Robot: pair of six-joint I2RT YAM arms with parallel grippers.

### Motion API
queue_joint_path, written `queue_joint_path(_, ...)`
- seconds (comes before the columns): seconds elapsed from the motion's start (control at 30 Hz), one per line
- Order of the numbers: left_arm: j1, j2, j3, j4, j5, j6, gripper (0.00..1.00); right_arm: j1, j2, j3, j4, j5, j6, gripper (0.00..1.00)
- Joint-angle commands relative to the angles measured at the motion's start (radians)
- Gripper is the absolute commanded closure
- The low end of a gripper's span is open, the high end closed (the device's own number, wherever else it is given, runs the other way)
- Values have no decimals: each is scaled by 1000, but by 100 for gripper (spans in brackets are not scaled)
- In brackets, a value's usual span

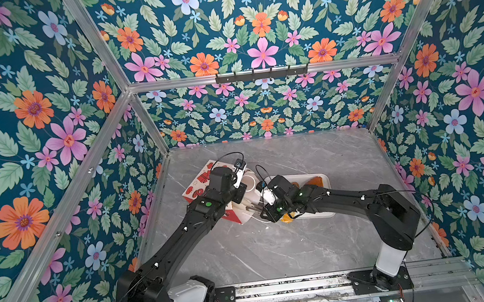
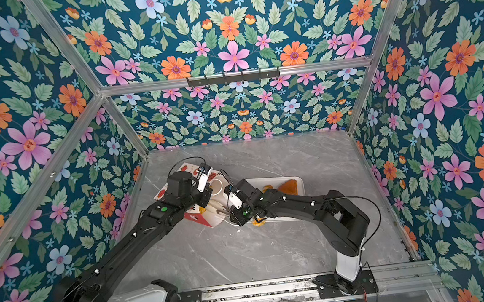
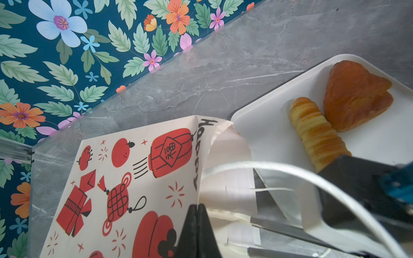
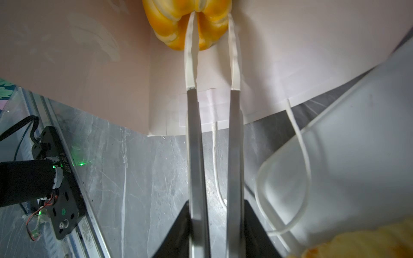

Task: Take the fake bread out of the paper bag
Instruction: 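Insert the tongs into the bag opening toward the yellow ring bread, then close the tongs on the yellow ring bread and pull it out, then lower the ring bread onto the tray and open the tongs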

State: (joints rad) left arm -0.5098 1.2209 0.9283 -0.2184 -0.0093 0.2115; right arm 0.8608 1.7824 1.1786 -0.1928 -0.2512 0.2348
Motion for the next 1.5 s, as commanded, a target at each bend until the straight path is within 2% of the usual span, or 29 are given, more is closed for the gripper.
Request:
queue_joint_path(0.0, 1, 0, 4, 18, 1, -4, 96, 1, -4, 7, 57, 7, 15, 71)
queue_joint_path(0.1, 1, 5, 4, 23, -19, -11, 97, 0, -35, 4, 13, 17, 8, 73)
queue_joint_path(0.3, 1, 15, 0, 53, -69, -29, 97, -5, -107, 47, -233, 50, -22, 74)
queue_joint_path(0.63, 1, 60, 4, 125, -153, -64, 97, -74, -272, 75, -524, -27, -19, 74)
queue_joint_path(0.83, 2, 111, 0, 169, -207, -94, 97, -122, -330, 135, -749, -26, -23, 74)
queue_joint_path(1.2, 10, 127, -49, 228, -257, -113, 98, -201, -202, 398, -1088, 77, -72, 74)
queue_joint_path(1.33, 9, 103, -68, 233, -244, -125, 98, -236, -117, 483, -1160, 121, -102, 74)
queue_joint_path(1.47, 10, 72, -89, 236, -226, -129, 98, -268, -26, 541, -1177, 113, -98, 74)
